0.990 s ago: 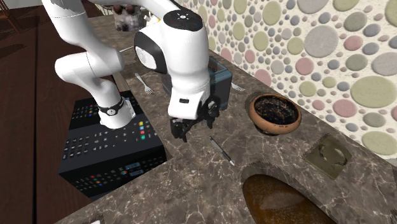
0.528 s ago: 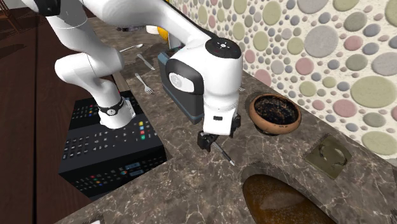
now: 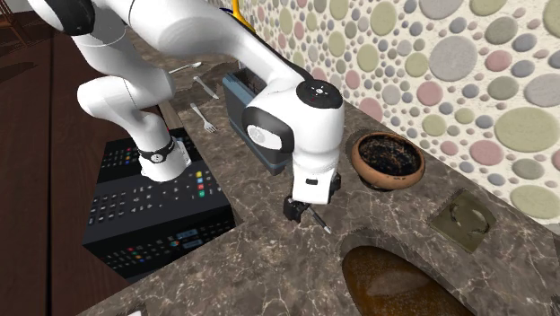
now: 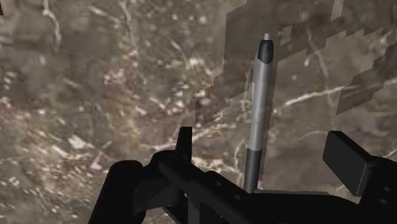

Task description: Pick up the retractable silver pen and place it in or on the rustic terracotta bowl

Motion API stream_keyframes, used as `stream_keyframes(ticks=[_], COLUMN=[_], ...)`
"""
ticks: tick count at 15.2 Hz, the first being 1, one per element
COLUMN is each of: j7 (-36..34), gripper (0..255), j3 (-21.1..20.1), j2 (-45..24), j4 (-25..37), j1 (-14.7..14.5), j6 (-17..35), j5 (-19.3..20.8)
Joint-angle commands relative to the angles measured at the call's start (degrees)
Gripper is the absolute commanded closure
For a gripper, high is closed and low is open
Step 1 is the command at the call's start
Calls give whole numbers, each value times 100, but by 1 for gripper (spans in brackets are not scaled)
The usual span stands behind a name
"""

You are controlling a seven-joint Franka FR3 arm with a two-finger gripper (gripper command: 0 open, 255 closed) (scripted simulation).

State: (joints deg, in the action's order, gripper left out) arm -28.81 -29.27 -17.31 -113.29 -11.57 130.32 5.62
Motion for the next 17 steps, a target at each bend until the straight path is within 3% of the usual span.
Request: stream_keyframes(ticks=[1, 7, 8, 17], j7=[-14, -14, -14, -14], gripper=[0, 0, 255, 255], j3=[8, 8, 8, 8], j2=[-33, -33, -33, -33], j4=[-11, -11, -11, -11], j1=[-11, -11, -11, -11], j6=[45, 44, 44, 45], j5=[22, 21, 21, 22])
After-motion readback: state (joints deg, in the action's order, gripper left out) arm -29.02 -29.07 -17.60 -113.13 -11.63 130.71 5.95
